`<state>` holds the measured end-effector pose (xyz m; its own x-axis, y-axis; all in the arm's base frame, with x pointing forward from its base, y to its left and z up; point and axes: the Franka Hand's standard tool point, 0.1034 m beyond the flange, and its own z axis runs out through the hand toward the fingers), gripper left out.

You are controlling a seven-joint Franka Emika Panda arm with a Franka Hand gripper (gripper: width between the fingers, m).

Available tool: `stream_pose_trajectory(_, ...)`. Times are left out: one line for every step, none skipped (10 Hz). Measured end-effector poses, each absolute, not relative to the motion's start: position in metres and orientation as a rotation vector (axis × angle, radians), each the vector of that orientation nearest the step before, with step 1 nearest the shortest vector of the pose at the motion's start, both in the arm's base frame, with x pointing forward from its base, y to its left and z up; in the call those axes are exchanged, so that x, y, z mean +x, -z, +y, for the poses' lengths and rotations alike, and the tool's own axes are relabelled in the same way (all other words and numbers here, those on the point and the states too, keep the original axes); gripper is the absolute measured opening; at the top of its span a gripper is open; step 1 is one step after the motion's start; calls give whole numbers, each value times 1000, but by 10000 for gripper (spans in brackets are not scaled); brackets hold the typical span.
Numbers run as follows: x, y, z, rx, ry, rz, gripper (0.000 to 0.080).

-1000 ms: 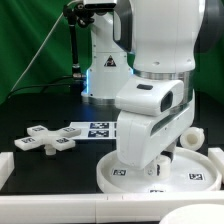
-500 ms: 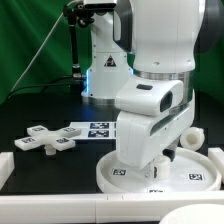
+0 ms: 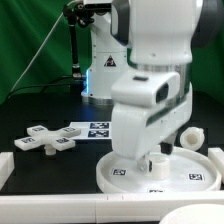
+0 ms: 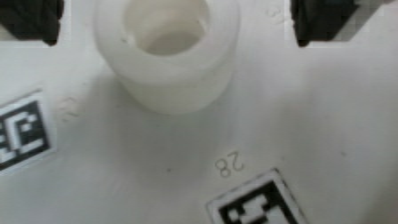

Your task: Assemble round table

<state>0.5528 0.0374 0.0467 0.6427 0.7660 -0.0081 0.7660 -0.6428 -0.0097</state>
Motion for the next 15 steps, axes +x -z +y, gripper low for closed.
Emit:
stream_pose_trajectory(542, -57, 42, -2893, 17, -1234, 649)
stream_pose_trajectory(531, -72, 49, -2944, 76, -1138, 649)
stream_pose_trajectory(516, -77, 58, -2993, 113, -1002, 649)
stream_pose_trajectory(502, -73, 67, -3012, 108, -925, 649)
stream_pose_trajectory(506, -73, 66, -3011, 106, -929, 649)
stream_pose_trajectory(507, -73, 64, -3012, 108, -926, 649)
stream_pose_trajectory(506, -73, 65, -3020, 107, -892, 649)
stream_pose_trajectory(506, -73, 66, -3038, 108, -809, 649)
stream_pose_trajectory(506, -73, 67, -3062, 108, -679, 649)
stream_pose_trajectory(506, -73, 68, -3077, 107, -566, 649)
stream_pose_trajectory(501, -71, 73, -3100, 100, -323, 649)
stream_pose_trajectory(494, -66, 84, -3103, 98, 27, 649)
stream_pose_trajectory(492, -64, 89, -3092, 88, 128, 649)
stream_pose_trajectory(492, -64, 90, -3074, 84, 225, 649)
stream_pose_trajectory(492, -64, 90, -3065, 81, 261, 649)
